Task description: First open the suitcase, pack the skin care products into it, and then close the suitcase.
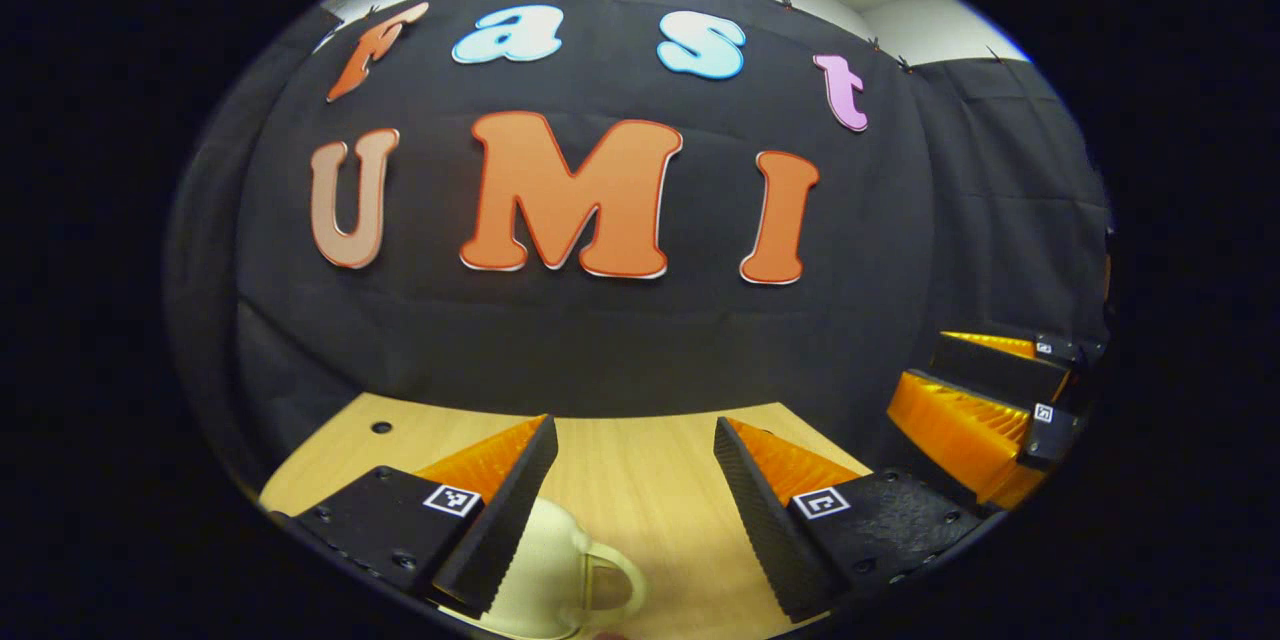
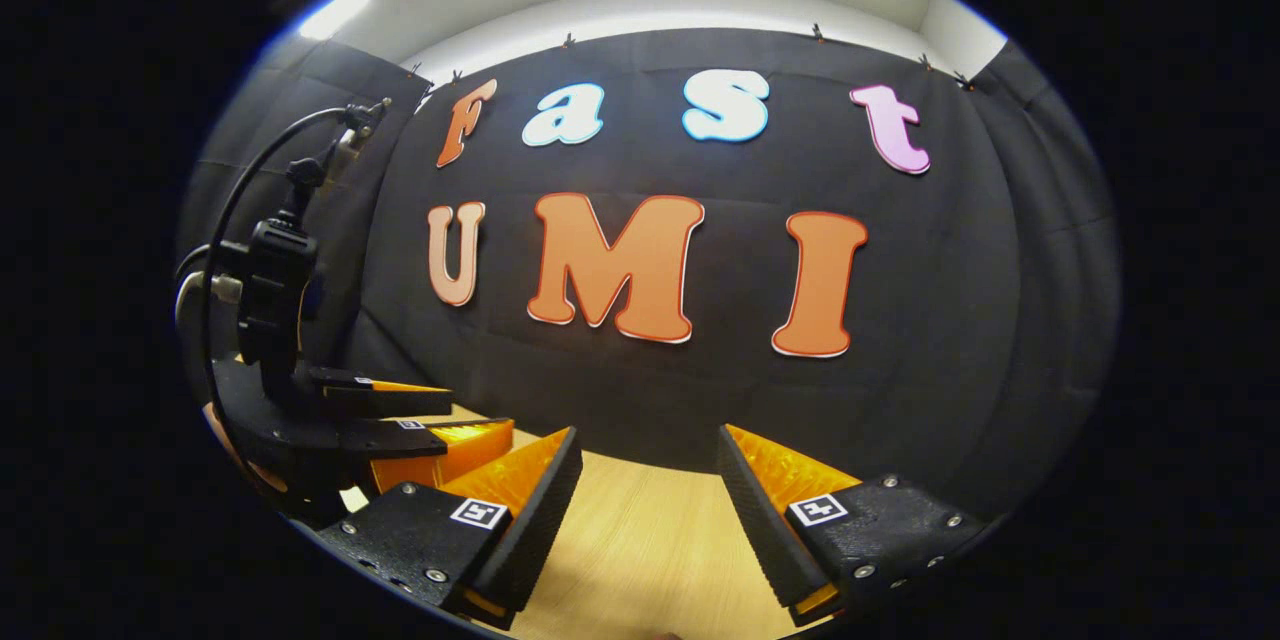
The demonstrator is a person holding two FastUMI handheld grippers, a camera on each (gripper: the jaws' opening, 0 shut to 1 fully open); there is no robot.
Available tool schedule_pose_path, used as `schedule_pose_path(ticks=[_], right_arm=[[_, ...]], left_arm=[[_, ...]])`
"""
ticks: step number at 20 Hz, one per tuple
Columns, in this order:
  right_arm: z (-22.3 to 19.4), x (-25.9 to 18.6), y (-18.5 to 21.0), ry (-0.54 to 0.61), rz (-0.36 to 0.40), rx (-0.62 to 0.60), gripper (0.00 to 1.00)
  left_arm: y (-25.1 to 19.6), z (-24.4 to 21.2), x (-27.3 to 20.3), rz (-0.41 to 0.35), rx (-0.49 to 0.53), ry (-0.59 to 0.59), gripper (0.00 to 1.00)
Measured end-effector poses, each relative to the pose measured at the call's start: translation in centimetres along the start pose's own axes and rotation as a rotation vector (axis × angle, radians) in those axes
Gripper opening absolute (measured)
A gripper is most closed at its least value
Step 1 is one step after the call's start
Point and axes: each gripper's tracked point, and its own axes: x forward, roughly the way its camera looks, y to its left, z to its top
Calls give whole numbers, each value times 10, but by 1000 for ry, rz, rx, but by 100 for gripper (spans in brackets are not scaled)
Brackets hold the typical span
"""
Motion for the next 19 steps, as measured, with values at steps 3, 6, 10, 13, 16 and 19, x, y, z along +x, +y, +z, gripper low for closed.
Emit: schedule_pose_path(ticks=[3,6,10,13,16,19], right_arm=[[21,-4,0,-51,-34,-4,88],[37,-11,3,-108,-59,-32,87],[32,-16,17,-103,-37,-30,87],[32,-16,24,-112,-30,-41,87],[25,-15,34,-98,-11,-36,88],[23,-13,36,-92,-13,-53,89]], left_arm=[[5,23,-11,24,2,-62,97],[11,43,-21,63,-3,-119,97],[0,48,-29,54,-8,-149,97],[-3,46,-33,53,12,-149,97],[-5,46,-34,49,34,-153,97],[-1,46,-35,59,59,-162,94]])
